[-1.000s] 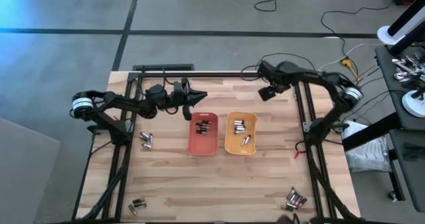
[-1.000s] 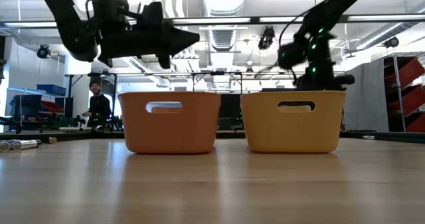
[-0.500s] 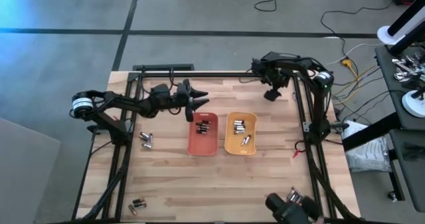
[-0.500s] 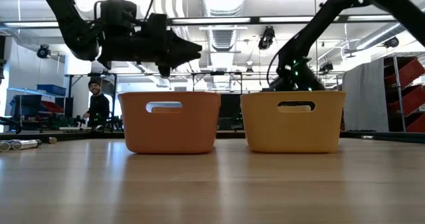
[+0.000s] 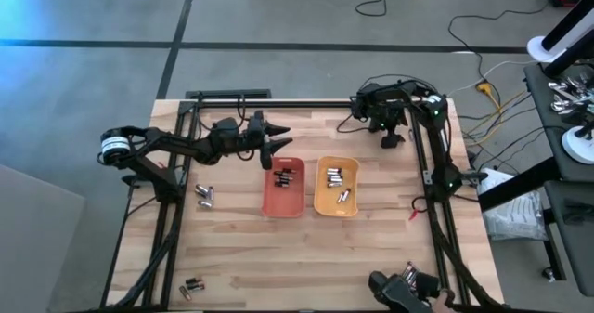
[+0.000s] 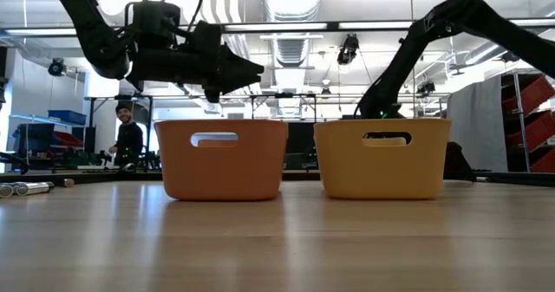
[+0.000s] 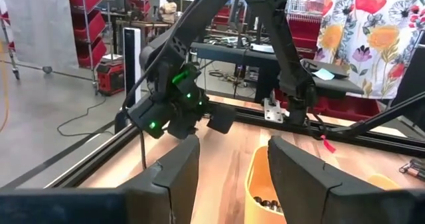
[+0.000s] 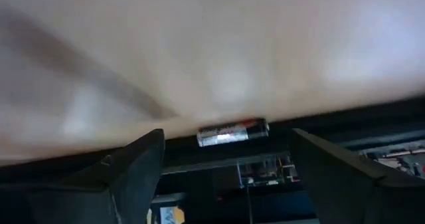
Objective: Sort batteries
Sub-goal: Put the black-silver battery into the yellow bin
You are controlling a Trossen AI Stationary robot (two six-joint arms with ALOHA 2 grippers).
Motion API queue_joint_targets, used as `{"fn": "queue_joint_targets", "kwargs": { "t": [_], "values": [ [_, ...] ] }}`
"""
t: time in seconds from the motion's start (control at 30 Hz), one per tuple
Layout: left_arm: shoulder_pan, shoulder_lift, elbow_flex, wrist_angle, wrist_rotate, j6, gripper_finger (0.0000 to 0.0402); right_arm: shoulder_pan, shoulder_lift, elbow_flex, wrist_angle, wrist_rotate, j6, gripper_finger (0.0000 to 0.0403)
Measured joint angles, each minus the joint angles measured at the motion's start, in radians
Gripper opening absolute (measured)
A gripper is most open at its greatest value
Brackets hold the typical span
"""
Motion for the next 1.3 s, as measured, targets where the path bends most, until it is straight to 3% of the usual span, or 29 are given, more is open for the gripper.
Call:
{"fn": "queue_joint_targets", "kwargs": {
  "t": [0.67,1.03,1.3],
  "values": [
    [0.001,0.0,0.0,-0.019,-0.054,0.016,0.016,-0.052,-0.002,-0.127,0.091,0.112,-0.083,0.0287],
    [0.001,0.001,-0.001,-0.045,-0.055,0.032,0.016,0.0,-0.005,-0.185,0.1,0.162,-0.003,0.0279],
    [0.0,0.001,-0.001,-0.044,-0.066,0.034,0.016,0.023,-0.016,-0.216,0.131,0.162,-0.112,0.0279]
  ]
}}
